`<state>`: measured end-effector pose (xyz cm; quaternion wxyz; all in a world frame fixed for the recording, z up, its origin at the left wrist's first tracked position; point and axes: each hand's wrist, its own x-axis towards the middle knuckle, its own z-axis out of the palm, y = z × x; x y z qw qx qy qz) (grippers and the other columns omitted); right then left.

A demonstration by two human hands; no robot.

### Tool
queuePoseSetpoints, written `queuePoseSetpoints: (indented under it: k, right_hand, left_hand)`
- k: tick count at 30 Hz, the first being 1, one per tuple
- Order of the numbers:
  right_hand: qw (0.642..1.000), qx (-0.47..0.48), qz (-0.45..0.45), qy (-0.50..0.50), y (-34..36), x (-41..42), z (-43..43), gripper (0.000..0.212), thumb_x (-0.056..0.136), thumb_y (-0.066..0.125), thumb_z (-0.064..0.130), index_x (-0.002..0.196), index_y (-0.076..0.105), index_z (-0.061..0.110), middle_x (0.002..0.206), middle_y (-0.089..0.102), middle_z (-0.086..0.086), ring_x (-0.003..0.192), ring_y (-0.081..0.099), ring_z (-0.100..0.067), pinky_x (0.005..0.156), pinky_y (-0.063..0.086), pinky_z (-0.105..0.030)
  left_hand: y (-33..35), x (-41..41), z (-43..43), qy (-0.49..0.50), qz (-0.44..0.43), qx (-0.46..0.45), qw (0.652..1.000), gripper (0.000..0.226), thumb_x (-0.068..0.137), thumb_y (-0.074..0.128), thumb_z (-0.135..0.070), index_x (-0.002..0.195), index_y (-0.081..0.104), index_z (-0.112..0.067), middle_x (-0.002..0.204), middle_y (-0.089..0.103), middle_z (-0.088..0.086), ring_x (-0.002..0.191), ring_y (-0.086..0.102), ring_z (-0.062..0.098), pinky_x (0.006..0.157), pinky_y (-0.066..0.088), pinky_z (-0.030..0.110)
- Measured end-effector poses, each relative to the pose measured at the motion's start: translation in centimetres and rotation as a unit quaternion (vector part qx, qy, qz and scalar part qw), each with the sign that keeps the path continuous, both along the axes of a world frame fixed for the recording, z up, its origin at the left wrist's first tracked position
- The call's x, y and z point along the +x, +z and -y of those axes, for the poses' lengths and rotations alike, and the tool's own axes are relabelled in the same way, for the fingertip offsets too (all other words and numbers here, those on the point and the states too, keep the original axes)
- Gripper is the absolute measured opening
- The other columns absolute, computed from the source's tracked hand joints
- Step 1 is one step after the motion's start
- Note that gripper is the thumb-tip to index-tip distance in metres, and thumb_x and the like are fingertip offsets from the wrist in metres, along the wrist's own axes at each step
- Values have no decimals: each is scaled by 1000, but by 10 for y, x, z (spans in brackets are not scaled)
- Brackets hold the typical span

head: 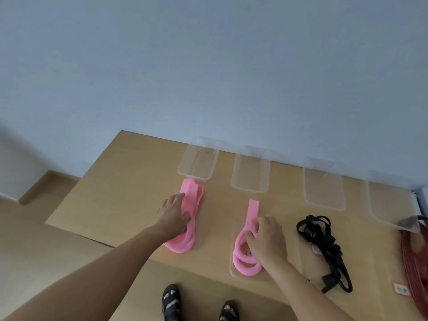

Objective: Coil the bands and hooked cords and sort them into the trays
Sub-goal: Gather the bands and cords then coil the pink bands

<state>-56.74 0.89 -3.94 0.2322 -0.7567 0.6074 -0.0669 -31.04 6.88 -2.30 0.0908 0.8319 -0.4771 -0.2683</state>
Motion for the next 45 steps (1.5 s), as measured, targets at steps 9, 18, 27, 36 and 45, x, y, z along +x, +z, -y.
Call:
queuePoseSetpoints:
  k: [9,18,27,36,45]
  right_hand:
    - [970,-14,-202,135,64,66,-3,36,89,45,41,118,58,23,128,53,-4,120,48,-27,95,38,-41]
    - [934,-39,-80,347,125,246,-113,52,90,45,51,132,52,22,136,48,-2,123,44,-25,95,39,-41]
    - [854,-28,-4,520,146,402,-336,56,88,53,58,133,52,24,140,46,3,127,45,-20,99,41,-37]
    - [717,16,38,696,156,491,-536,48,90,56,53,127,56,23,133,53,5,128,44,-15,107,38,-35]
    - [599,77,5,797,113,593,-653,46,89,59,51,126,59,23,132,55,4,127,45,-16,107,37,-33]
  left_hand:
    - [65,51,-33,15,18,-9,1000,54,94,55,-25,146,42,-16,154,37,5,140,31,25,114,30,37]
    - [119,137,-198,141,12,-101,985,51,96,54,-29,144,44,-18,152,38,1,140,32,20,114,30,35]
    - [128,216,-464,342,5,-160,926,55,93,59,-32,145,44,-21,148,45,0,136,42,17,109,31,27]
    - [116,215,-677,557,0,-215,802,49,94,57,-32,141,46,-28,144,45,-11,127,45,5,94,31,17]
    - [68,239,-791,716,-31,-202,668,41,94,57,-23,134,55,-22,127,61,-6,104,53,5,72,35,7]
